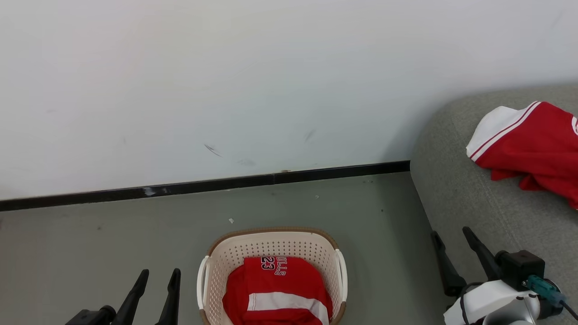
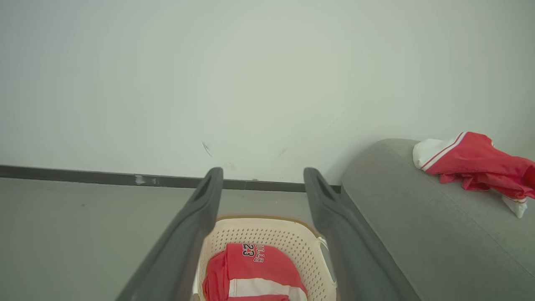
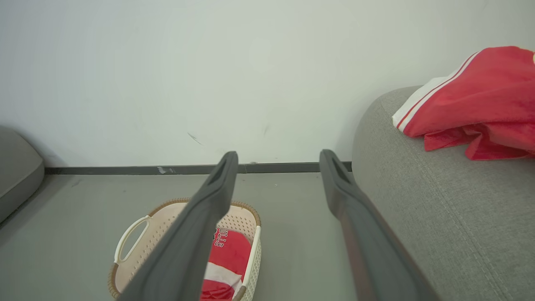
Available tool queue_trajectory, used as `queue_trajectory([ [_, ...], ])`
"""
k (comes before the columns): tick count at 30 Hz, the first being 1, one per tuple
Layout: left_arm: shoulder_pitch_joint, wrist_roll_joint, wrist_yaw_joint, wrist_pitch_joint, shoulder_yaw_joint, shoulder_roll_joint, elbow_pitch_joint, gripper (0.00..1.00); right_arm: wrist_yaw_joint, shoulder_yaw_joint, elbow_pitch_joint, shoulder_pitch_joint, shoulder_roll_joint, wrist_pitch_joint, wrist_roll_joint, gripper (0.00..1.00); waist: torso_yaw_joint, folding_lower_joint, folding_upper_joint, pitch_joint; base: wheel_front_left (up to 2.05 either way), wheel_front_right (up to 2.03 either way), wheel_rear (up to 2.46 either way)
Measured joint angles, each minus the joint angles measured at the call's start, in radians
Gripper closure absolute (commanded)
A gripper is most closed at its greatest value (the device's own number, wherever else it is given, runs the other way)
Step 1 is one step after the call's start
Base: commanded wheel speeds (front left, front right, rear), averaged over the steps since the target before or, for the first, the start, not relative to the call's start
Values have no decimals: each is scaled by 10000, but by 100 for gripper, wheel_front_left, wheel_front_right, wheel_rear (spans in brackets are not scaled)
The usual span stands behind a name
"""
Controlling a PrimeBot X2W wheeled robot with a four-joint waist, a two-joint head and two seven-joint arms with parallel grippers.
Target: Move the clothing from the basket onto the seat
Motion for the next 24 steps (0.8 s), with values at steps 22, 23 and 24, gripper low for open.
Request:
queue_trajectory([
  [22,-1209,648,-79,1152,-988,111,36,0,-2,-10,-1260,315,8,0,17,0,-457,0,0,1408,0,0,0],
  [23,-1306,685,-77,1246,-1020,121,81,0,-2,-13,-1302,312,10,0,19,0,-476,1,0,1496,0,0,0],
  [24,-1399,738,-77,1266,-1032,128,113,0,-2,-13,-1344,306,10,0,42,0,-494,0,0,1588,0,0,0],
])
